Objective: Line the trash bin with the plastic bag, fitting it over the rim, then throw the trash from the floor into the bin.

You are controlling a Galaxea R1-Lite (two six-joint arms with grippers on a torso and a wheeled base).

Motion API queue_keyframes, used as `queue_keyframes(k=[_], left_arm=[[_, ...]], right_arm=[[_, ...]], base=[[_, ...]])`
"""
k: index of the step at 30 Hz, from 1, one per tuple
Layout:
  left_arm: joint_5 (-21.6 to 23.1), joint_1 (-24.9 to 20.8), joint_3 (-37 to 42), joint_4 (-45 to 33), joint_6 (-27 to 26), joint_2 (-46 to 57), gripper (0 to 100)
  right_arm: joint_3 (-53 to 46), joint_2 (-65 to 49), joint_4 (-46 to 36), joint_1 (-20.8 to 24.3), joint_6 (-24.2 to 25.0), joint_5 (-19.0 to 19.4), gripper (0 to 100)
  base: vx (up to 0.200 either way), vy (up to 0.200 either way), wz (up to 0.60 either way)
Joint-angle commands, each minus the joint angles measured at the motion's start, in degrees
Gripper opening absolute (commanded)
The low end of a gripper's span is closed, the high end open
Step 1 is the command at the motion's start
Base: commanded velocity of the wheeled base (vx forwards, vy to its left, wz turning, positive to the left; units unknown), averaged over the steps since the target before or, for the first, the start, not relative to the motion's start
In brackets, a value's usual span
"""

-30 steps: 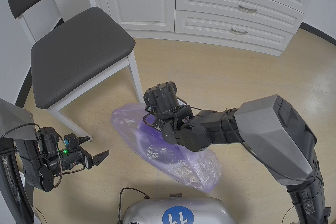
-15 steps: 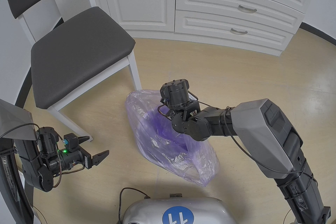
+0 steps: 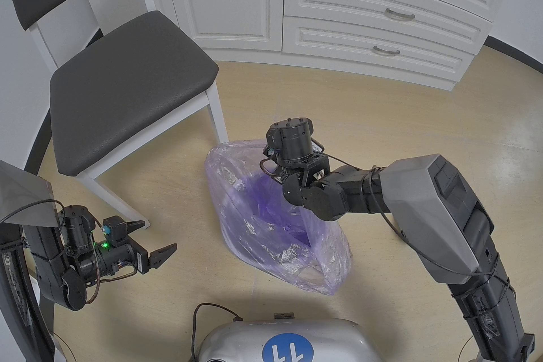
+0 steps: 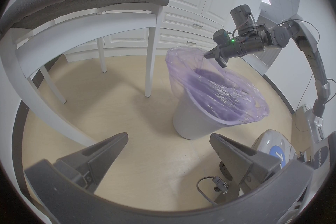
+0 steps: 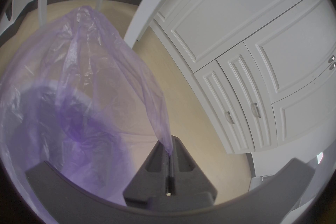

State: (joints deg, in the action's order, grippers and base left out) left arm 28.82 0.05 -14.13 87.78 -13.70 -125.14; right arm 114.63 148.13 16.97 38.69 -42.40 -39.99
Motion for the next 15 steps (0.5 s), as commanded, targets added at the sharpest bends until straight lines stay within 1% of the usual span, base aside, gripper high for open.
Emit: queue_keyframes(k=[1,4,6,10,11,15], left_arm=[[0.0,0.0,0.0,0.0,0.0,0.1,100],[0.0,0.1,0.0,0.0,0.0,0.1,100],[0.0,0.0,0.0,0.0,0.0,0.1,100],[0.0,0.0,0.1,0.0,0.0,0.1,100],[0.0,0.1,0.1,0.0,0.0,0.1,100],[0.0,0.3,0.0,0.0,0.0,0.0,100]], right_arm=[[0.0,-1.2,0.4,-1.5,-2.4,-0.3,0],[0.0,-1.9,2.2,-2.3,-5.9,-0.3,0],[0.0,-2.1,2.7,-2.8,-7.4,-0.3,0],[0.0,-2.1,2.8,-3.3,-8.4,-0.3,0],[0.0,-2.1,2.8,-3.8,-9.6,-0.7,0],[0.0,-2.1,2.7,-4.2,-10.2,-1.1,0]], base=[[0.000,0.000,0.00],[0.000,0.000,0.00],[0.000,0.000,0.00],[0.000,0.000,0.00],[0.000,0.000,0.00],[0.000,0.000,0.00]])
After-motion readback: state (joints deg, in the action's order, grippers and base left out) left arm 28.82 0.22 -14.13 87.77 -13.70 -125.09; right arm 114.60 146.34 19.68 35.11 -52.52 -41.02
